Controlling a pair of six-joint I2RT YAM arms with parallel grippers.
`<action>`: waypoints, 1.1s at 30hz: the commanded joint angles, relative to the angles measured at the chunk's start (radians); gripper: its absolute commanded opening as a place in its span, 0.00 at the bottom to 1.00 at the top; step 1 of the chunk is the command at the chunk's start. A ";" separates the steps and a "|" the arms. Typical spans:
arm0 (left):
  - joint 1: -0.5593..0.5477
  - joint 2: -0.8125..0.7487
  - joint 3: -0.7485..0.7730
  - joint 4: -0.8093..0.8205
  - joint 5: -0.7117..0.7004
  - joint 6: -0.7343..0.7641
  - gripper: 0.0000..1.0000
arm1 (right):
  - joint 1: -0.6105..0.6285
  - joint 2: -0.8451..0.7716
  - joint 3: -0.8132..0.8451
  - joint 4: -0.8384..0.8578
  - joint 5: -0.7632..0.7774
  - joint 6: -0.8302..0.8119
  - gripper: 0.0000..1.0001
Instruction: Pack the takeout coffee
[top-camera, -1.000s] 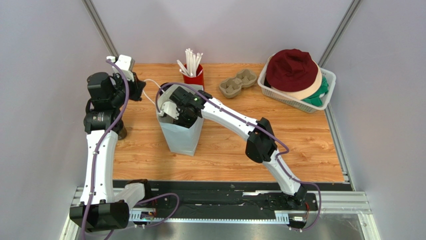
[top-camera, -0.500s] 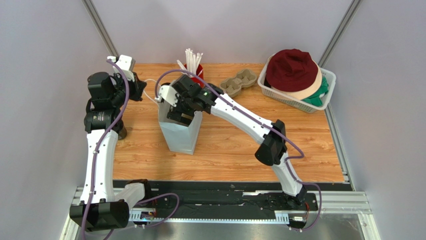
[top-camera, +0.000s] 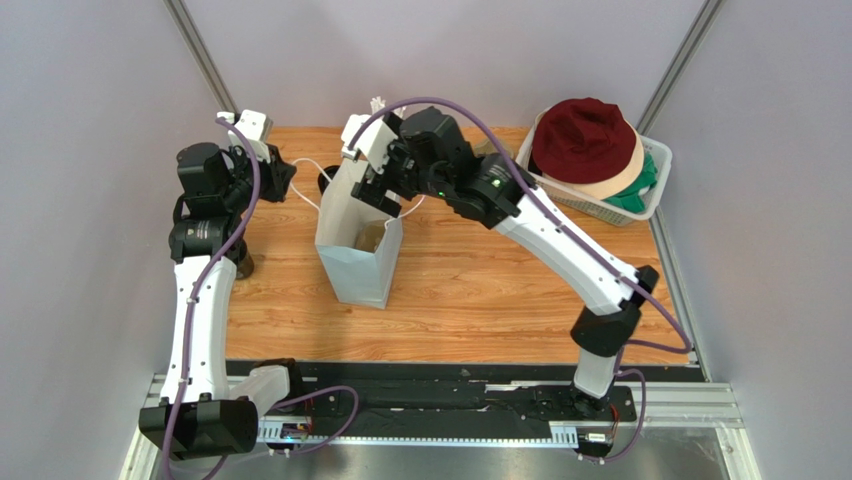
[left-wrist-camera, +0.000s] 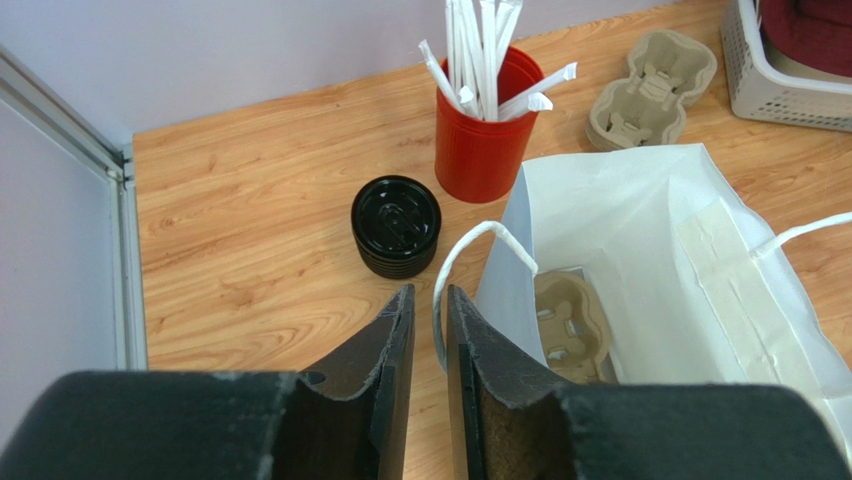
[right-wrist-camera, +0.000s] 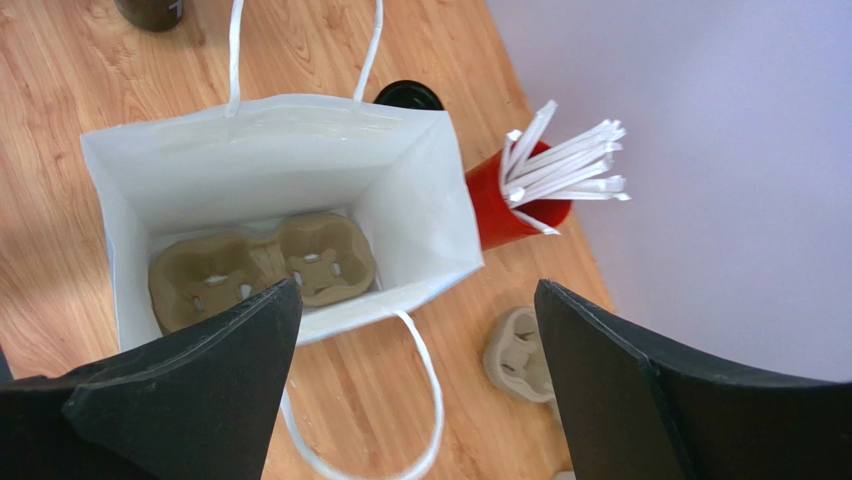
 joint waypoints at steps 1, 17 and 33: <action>0.008 0.007 0.062 -0.029 0.016 0.025 0.31 | -0.004 -0.128 -0.061 -0.012 -0.027 -0.125 0.93; 0.006 0.032 0.102 -0.107 0.022 0.029 0.35 | -0.005 -0.288 -0.341 -0.094 -0.145 -0.339 0.76; 0.006 0.060 0.134 -0.156 0.061 0.038 0.24 | -0.018 -0.234 -0.358 0.001 -0.116 -0.386 0.42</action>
